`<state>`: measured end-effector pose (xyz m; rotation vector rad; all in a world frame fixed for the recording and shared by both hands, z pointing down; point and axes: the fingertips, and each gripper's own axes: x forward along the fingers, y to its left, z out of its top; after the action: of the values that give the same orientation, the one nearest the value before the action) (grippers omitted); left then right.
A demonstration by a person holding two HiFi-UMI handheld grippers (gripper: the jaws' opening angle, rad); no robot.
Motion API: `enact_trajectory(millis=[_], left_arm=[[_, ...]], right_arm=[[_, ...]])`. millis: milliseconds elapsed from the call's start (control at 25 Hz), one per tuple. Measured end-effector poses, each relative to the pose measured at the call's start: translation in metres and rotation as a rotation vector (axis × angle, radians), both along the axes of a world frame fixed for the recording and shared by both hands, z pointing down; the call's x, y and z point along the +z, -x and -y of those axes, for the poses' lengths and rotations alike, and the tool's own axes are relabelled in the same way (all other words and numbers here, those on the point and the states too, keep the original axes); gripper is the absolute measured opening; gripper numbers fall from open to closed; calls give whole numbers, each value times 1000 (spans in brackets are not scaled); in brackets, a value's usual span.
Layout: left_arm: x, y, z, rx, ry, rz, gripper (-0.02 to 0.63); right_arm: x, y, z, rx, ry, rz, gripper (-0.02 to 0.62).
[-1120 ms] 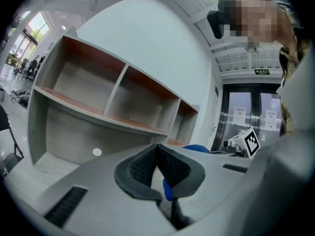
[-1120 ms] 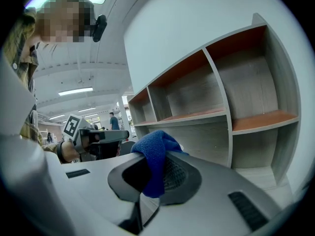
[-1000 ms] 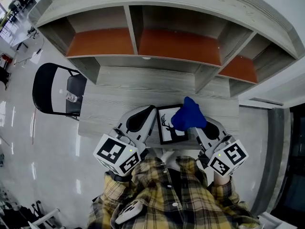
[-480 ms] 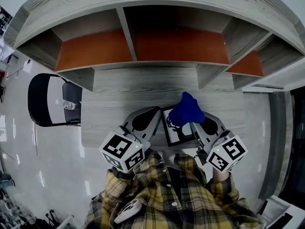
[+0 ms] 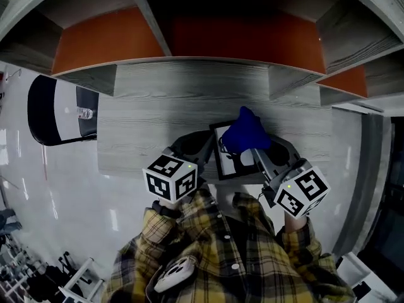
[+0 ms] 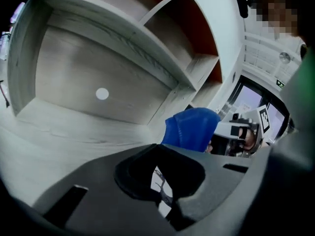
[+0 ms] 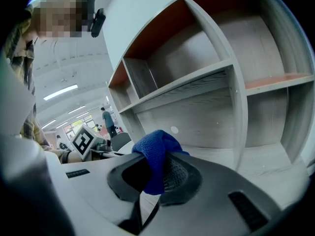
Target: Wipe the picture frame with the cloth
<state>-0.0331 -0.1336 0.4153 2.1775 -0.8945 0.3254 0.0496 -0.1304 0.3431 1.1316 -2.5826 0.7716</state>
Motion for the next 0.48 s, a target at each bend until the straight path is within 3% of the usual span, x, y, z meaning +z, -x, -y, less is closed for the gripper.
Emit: enact_trajectory(millis=[480], left_arm=[[117, 0, -38, -37, 236, 117, 9]], right_arm=[[56, 2, -10, -37, 94, -2, 38]])
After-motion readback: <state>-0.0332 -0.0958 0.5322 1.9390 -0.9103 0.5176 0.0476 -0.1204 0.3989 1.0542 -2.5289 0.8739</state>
